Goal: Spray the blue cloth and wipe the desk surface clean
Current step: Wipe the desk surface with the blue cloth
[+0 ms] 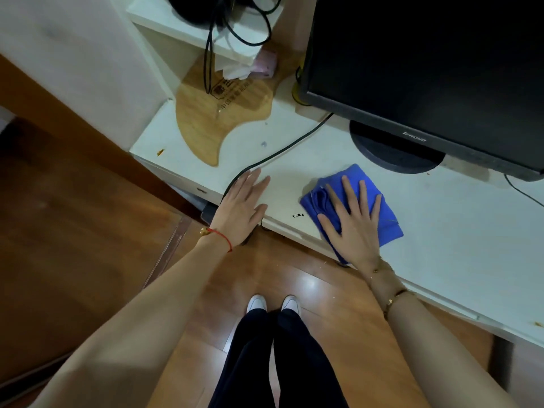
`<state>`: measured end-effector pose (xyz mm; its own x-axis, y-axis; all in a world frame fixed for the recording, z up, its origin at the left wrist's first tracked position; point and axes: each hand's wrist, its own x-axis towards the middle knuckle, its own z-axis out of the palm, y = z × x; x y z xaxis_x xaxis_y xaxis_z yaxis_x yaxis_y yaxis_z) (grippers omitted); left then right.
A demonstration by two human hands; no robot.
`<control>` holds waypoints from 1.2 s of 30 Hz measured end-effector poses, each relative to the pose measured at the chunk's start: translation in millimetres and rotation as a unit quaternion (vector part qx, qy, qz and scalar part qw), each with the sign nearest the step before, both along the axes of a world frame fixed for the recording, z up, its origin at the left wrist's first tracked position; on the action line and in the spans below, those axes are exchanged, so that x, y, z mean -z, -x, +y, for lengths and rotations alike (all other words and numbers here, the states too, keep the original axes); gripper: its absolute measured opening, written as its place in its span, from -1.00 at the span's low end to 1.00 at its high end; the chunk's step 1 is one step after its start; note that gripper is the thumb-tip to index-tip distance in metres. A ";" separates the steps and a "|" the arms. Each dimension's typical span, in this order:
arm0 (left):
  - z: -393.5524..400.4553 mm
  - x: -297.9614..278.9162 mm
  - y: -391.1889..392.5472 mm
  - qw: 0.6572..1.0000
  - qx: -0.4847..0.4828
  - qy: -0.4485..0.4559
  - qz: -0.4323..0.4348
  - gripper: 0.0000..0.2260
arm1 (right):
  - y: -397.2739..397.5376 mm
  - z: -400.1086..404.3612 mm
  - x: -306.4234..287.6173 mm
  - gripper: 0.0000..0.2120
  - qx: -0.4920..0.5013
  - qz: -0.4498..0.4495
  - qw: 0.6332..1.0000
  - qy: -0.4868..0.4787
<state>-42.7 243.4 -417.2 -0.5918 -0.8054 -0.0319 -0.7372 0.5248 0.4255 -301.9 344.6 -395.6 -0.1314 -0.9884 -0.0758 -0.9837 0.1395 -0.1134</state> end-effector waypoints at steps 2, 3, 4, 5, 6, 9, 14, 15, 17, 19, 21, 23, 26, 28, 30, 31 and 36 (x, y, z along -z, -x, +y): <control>0.0 2.5 -0.9 1.000 -0.003 0.000 -0.004 -0.47 | -9.8 9.0 1.5 -0.43 -0.020 0.016 1.000 -0.006; 0.0 3.7 -1.0 1.000 -0.007 -0.001 -0.007 -0.47 | -12.4 15.6 1.5 -0.44 -0.033 0.021 0.999 -0.010; -0.2 4.7 -0.9 1.000 -0.010 -0.002 -0.008 -0.46 | -12.2 22.3 1.2 -0.45 -0.043 0.025 0.999 -0.014; 0.0 5.6 -0.4 1.000 -0.012 -0.002 -0.008 -0.46 | -8.3 29.1 1.5 -0.46 -0.049 0.030 0.998 -0.016; 0.3 6.6 -0.4 1.000 -0.013 -0.002 -0.008 -0.46 | -1.8 34.6 2.0 -0.47 -0.052 0.032 0.998 -0.018; -0.7 8.8 -0.8 1.000 -0.012 -0.005 -0.004 -0.46 | 19.2 34.0 3.1 -0.50 -0.008 0.008 1.000 -0.013; -1.0 10.1 -1.5 1.000 -0.010 -0.004 -0.009 -0.46 | -6.1 -3.2 -3.7 -0.43 0.089 -0.037 0.995 -0.015; -1.2 10.3 -2.1 1.000 -0.010 -0.004 -0.012 -0.45 | -11.6 -4.5 -5.4 -0.41 0.097 -0.053 0.993 -0.027; -1.3 10.3 -1.7 1.000 -0.012 -0.006 -0.015 -0.45 | -10.7 -0.4 -9.7 -0.41 0.099 -0.087 0.990 -0.056; -1.8 9.9 -1.4 1.000 -0.013 -0.008 -0.014 -0.44 | 0.8 3.2 -15.8 -0.43 0.081 -0.073 0.993 -0.049; -1.8 8.6 -1.1 1.000 -0.010 -0.009 -0.010 -0.44 | 11.0 2.9 -19.0 -0.45 0.046 -0.013 0.999 -0.021; -1.8 8.2 -1.0 1.000 -0.009 -0.011 -0.006 -0.44 | 13.6 0.7 -14.2 -0.46 0.030 0.007 0.999 -0.007; -2.2 7.4 -0.9 1.000 -0.010 -0.007 0.003 -0.44 | 6.1 1.3 -0.7 -0.41 0.041 -0.010 0.999 0.005; -1.6 6.1 -0.5 1.000 -0.012 -0.006 0.010 -0.45 | 5.9 4.9 2.6 -0.37 0.031 -0.013 0.999 0.008; -1.5 5.6 -0.3 1.000 -0.012 -0.003 0.020 -0.46 | 11.6 13.3 -0.2 -0.37 0.012 -0.021 1.000 0.006; -1.3 5.8 -0.4 1.000 -0.012 -0.002 0.022 -0.46 | 16.3 19.0 -1.6 -0.38 0.006 -0.025 1.000 0.005; -1.4 5.3 0.2 1.000 -0.017 -0.005 0.025 -0.46 | 32.3 20.6 -0.6 -0.44 0.077 -0.029 0.997 0.002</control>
